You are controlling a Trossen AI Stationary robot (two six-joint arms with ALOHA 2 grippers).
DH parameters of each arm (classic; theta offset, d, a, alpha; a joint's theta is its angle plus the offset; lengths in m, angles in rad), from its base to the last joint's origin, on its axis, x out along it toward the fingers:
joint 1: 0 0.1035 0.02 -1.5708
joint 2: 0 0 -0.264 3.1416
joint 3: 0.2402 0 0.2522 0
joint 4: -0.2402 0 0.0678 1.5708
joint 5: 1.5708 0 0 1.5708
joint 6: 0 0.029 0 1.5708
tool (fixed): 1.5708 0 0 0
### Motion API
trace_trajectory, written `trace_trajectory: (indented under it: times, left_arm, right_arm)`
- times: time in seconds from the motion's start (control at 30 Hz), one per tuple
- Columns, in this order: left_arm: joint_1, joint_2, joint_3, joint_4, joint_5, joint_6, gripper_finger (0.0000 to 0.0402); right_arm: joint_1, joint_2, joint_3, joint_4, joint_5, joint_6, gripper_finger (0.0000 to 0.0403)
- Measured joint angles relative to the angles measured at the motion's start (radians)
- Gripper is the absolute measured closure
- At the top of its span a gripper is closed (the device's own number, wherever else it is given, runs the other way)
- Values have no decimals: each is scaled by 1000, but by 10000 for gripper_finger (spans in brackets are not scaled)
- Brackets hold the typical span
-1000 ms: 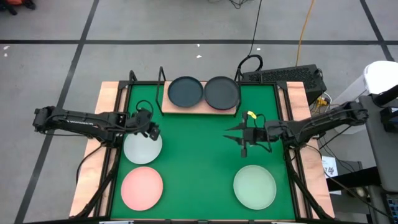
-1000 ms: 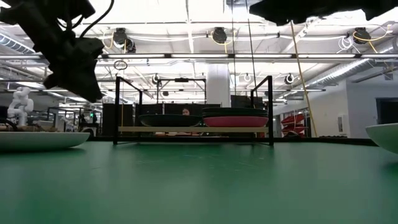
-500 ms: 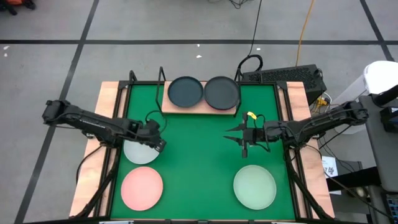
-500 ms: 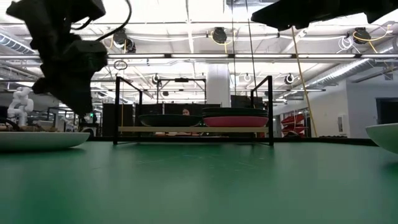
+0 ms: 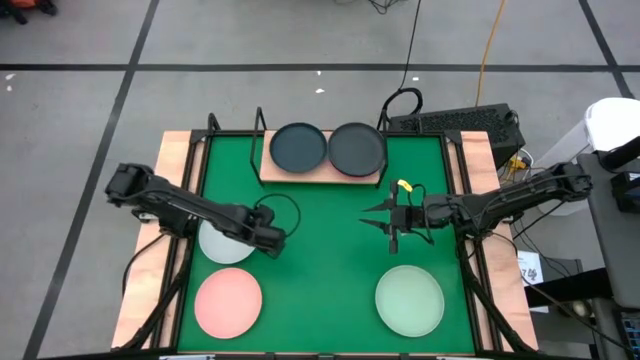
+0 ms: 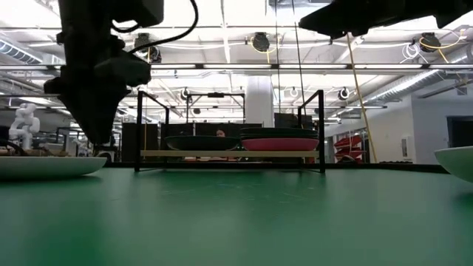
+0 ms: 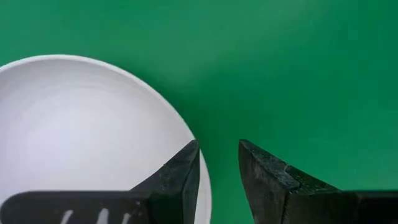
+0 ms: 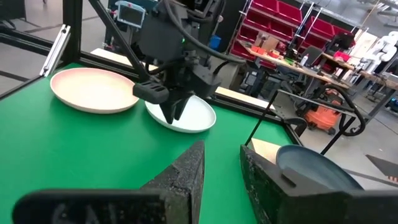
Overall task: Place and stack plates onto a shelf
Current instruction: Stack the white plate on top of the dark blue plate on the shelf
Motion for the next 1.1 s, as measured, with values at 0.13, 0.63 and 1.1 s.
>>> trace_trajectory:
  times: [0.13, 0.63, 1.1]
  left_arm:
    - [0, 61, 15, -17, 4, 22, 286]
    - [0, 159, 15, -66, 26, 42, 305]
    - [-9, 122, 93, -238, -49, 36, 392]
  right_arm:
    - [0, 0, 0, -7, 0, 0, 314]
    - [0, 0, 0, -19, 0, -1, 314]
    - [0, 0, 0, -27, 0, -1, 314]
